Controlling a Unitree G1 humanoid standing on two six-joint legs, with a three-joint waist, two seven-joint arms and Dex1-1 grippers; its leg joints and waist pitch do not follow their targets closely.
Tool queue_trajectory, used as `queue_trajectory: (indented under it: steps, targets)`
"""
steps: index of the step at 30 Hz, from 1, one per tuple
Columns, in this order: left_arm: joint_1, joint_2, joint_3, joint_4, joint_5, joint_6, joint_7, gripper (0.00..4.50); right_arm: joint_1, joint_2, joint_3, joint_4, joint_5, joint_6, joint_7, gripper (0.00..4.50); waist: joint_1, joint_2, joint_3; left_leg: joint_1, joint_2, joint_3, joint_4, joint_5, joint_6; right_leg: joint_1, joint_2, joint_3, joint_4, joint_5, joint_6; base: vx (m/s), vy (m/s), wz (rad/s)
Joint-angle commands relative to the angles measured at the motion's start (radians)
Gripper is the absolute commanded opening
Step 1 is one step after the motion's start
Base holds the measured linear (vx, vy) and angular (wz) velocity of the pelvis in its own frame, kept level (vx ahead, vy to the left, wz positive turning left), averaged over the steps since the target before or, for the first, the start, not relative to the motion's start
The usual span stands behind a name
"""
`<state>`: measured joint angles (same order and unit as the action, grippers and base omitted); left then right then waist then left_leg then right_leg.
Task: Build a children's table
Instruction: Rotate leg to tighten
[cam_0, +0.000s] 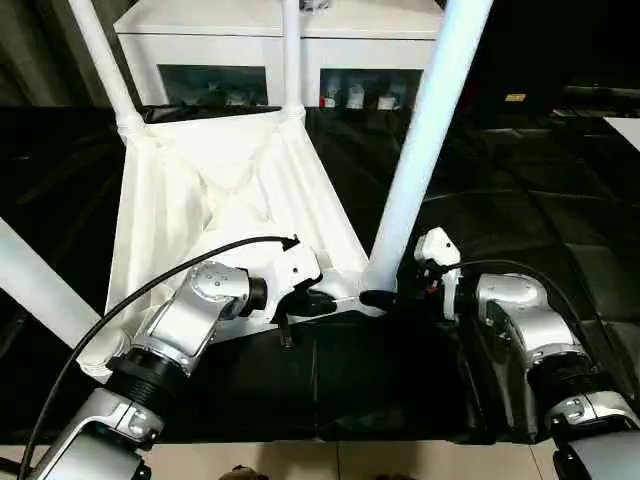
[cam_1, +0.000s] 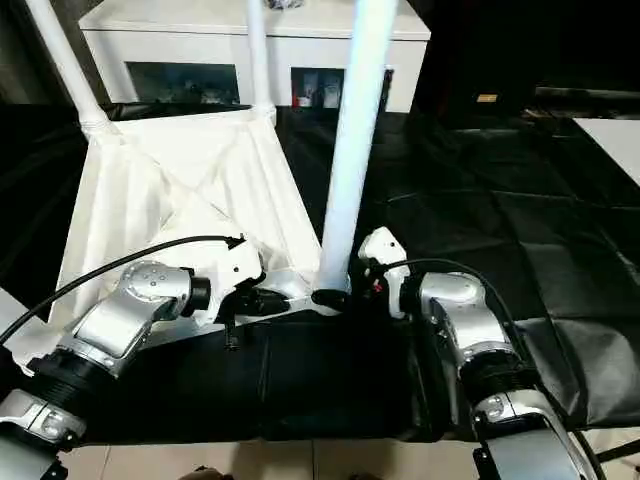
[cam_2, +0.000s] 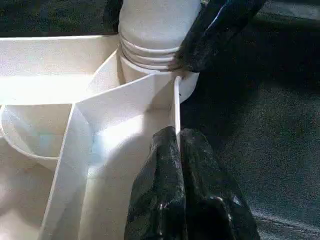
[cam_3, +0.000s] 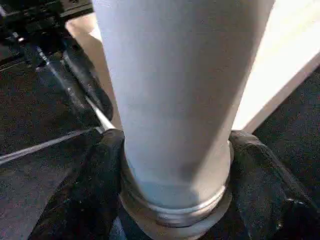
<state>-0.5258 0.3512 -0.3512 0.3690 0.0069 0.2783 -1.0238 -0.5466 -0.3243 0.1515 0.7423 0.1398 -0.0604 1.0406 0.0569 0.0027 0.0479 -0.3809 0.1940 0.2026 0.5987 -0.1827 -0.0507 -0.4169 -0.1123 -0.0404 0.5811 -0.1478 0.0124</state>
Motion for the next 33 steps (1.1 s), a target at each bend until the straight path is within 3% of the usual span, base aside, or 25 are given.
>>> queue_trajectory:
  steps: [1, 4, 6, 9, 13, 18, 19, 21, 23, 24, 25, 28, 29, 30, 33]
  targets:
    - [-0.001, -0.018, -0.037, 0.015, 0.034, 0.019, 0.028, 0.00, -0.007, 0.035, -0.027, 0.067, -0.065, -0.005, -0.225, 2.72, -0.004, -0.002, -0.067, 0.017, 0.028, -0.012, -0.080, -0.248, 0.043, 0.048, -0.022, 0.016, -0.044, -0.187, -0.273, 0.000, 0.000, 0.00]
    - [-0.013, -0.046, -0.029, 0.039, 0.047, 0.036, 0.083, 0.00, -0.011, 0.087, -0.067, 0.070, -0.042, 0.030, -0.335, 2.72, -0.018, -0.002, -0.060, 0.020, 0.026, -0.018, -0.089, -0.351, -0.004, 0.044, -0.024, 0.015, -0.059, -0.342, -0.223, 0.000, 0.000, 0.00]
    - [-0.053, -0.121, 0.005, 0.109, 0.065, 0.072, 0.229, 0.00, -0.028, 0.163, -0.111, 0.089, -0.034, 0.054, -0.519, 2.72, -0.027, -0.003, -0.058, 0.029, 0.023, -0.025, -0.091, -0.420, -0.033, 0.034, -0.023, 0.012, -0.075, -0.457, -0.175, 0.000, 0.000, 0.00]
    - [-0.107, -0.220, 0.061, 0.200, 0.066, 0.110, 0.411, 0.00, -0.069, 0.242, -0.142, 0.145, -0.044, 0.056, -0.738, 2.70, -0.033, -0.001, -0.057, 0.032, 0.020, -0.029, -0.091, -0.449, -0.046, 0.027, -0.022, 0.008, -0.082, -0.500, -0.155, 0.000, 0.000, 0.00]
    - [-0.170, -0.320, 0.123, 0.309, 0.067, 0.080, 0.621, 0.00, -0.132, 0.333, -0.193, 0.221, -0.017, 0.048, -0.951, 2.70, -0.032, -0.005, -0.063, 0.030, 0.016, -0.030, -0.090, -0.450, -0.029, 0.025, -0.020, 0.003, -0.089, -0.481, -0.131, 0.000, 0.000, 0.00]
    - [-0.193, -0.348, 0.123, 0.359, 0.093, 0.037, 0.677, 0.00, -0.151, 0.393, -0.180, 0.234, -0.023, 0.017, -0.928, 2.70, -0.026, -0.005, -0.066, 0.026, 0.015, -0.022, -0.088, -0.415, -0.004, 0.027, -0.018, 0.008, -0.084, -0.387, -0.148, 0.000, 0.000, 0.00]
    - [-0.194, -0.343, 0.122, 0.353, 0.095, 0.032, 0.663, 0.00, -0.142, 0.391, -0.161, 0.209, -0.040, -0.010, -0.883, 3.39, -0.022, -0.006, -0.067, 0.021, 0.017, -0.020, -0.089, -0.382, 0.007, 0.031, -0.018, 0.010, -0.078, -0.335, -0.166, 0.000, 0.000, 0.00]
    - [-0.194, -0.334, 0.119, 0.352, 0.095, 0.026, 0.646, 0.00, -0.137, 0.377, -0.151, 0.188, -0.053, -0.034, -0.867, 3.42, -0.021, -0.002, -0.069, 0.020, 0.017, -0.017, -0.087, -0.347, 0.015, 0.035, -0.018, 0.011, -0.071, -0.279, -0.187, 0.000, 0.000, 0.00]
    - [-0.184, -0.314, 0.110, 0.336, 0.094, 0.021, 0.609, 0.00, -0.127, 0.346, -0.149, 0.155, -0.064, -0.050, -0.871, 3.51, -0.021, 0.001, -0.069, 0.014, 0.017, -0.018, -0.087, -0.334, 0.023, 0.039, -0.018, 0.011, -0.067, -0.257, -0.193, 0.000, 0.000, 0.00]
    - [-0.179, -0.305, 0.104, 0.332, 0.095, 0.019, 0.598, 0.00, -0.122, 0.334, -0.151, 0.137, -0.065, -0.053, -0.873, 3.51, -0.027, -0.002, -0.071, 0.004, 0.016, -0.021, -0.088, -0.309, 0.026, 0.050, -0.020, 0.009, -0.062, -0.247, -0.191, 0.000, 0.000, 0.00]
    - [-0.174, -0.296, 0.098, 0.327, 0.096, 0.016, 0.587, 0.00, -0.118, 0.321, -0.153, 0.119, -0.067, -0.057, -0.875, 3.79, -0.026, -0.001, -0.071, 0.005, 0.017, -0.022, -0.088, -0.295, 0.027, 0.050, -0.020, 0.008, -0.064, -0.252, -0.186, 0.000, 0.000, 0.00]
    - [-0.156, -0.268, 0.084, 0.310, 0.100, 0.003, 0.546, 0.00, -0.090, 0.280, -0.146, 0.037, -0.048, -0.034, -0.795, 3.86, -0.022, 0.000, -0.073, 0.016, 0.020, -0.016, -0.081, -0.280, 0.046, 0.042, -0.017, 0.011, -0.061, -0.204, -0.211, 0.000, 0.000, 0.00]
    - [-0.133, -0.235, 0.065, 0.282, 0.103, -0.012, 0.491, 0.00, -0.044, 0.223, -0.115, -0.055, -0.030, 0.016, -0.661, 3.86, -0.021, -0.006, -0.072, 0.014, 0.019, -0.014, -0.081, -0.266, 0.058, 0.044, -0.015, 0.011, -0.061, -0.190, -0.219, 0.000, 0.000, 0.00]
    - [-0.128, -0.228, 0.061, 0.274, 0.104, -0.012, 0.478, 0.00, -0.032, 0.210, -0.107, -0.076, -0.026, 0.027, -0.628, 3.86, -0.015, -0.005, -0.072, 0.013, 0.022, -0.016, -0.081, -0.258, 0.066, 0.050, -0.015, 0.010, -0.057, -0.175, -0.218, 0.000, 0.000, 0.00]
    - [-0.090, -0.161, 0.028, 0.199, 0.096, -0.007, 0.354, 0.00, 0.047, 0.084, -0.029, -0.187, -0.026, 0.073, -0.394, 3.86, -0.010, -0.003, -0.072, 0.013, 0.025, -0.013, -0.076, -0.217, 0.088, 0.048, -0.016, 0.012, -0.050, -0.123, -0.241, 0.000, 0.000, 0.00]
